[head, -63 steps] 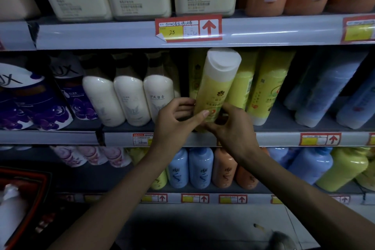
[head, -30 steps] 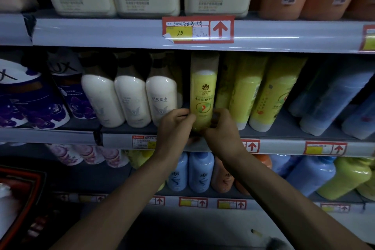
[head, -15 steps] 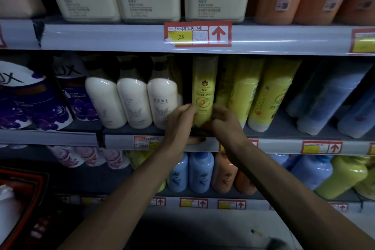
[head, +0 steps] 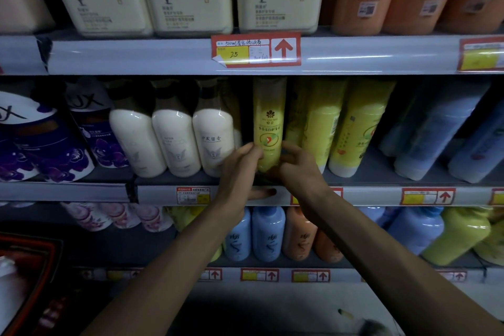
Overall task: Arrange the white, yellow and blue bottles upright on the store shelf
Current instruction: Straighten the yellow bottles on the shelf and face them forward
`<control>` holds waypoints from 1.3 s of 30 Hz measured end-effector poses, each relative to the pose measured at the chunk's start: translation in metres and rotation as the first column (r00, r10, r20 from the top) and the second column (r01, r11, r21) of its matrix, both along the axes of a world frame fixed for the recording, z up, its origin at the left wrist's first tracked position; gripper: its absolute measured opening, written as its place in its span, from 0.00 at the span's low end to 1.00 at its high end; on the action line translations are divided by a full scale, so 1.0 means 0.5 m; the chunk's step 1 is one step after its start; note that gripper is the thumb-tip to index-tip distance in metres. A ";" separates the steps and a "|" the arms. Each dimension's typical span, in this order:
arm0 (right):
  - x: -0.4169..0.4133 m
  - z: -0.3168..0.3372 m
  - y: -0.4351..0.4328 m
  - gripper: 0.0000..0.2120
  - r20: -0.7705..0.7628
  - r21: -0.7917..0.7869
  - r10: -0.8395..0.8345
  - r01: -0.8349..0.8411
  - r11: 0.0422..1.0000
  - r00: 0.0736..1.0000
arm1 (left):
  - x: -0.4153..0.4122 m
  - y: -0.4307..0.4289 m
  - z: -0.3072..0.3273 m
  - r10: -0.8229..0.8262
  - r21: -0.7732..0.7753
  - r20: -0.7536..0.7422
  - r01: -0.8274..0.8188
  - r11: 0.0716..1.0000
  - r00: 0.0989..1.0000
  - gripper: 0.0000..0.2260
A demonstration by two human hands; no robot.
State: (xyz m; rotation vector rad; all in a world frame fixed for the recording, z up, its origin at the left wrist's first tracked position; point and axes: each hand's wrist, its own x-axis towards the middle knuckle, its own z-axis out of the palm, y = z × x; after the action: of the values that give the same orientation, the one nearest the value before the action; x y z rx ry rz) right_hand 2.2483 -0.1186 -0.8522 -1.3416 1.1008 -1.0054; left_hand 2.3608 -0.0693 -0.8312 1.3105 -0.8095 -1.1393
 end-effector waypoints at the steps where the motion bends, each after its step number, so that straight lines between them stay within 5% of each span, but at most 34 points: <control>1: 0.000 0.001 0.000 0.22 0.000 -0.003 0.004 -0.004 1.000 1.000 | 0.000 -0.001 -0.001 0.004 0.003 -0.005 -0.004 1.000 1.000 0.09; 21: -0.021 0.016 0.019 0.26 -0.031 -0.015 0.078 -0.078 0.997 0.997 | 0.002 -0.008 -0.011 0.039 0.052 -0.086 -0.035 0.998 0.996 0.09; 31: -0.105 0.039 0.037 0.16 -0.107 0.091 -0.151 0.161 0.983 0.983 | 0.002 0.035 -0.002 -0.053 -0.050 0.191 0.063 0.997 0.980 0.08; 35: -0.168 0.047 0.037 0.09 -0.234 -0.085 -0.336 0.325 0.942 0.912 | -0.033 0.023 -0.001 -0.075 -0.110 0.367 0.124 0.986 0.927 0.07; 39: -0.205 0.040 0.037 0.21 -0.253 -0.202 -0.551 0.513 0.834 0.796 | -0.073 0.001 -0.018 0.020 -0.173 0.494 0.076 0.982 0.869 0.07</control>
State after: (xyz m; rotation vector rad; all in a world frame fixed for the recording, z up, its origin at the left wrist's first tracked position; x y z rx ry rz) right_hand 2.1456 -0.1002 -0.8322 -1.3381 1.7436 -1.3205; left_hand 2.3245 -0.0687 -0.8403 1.4530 -1.2833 -0.7244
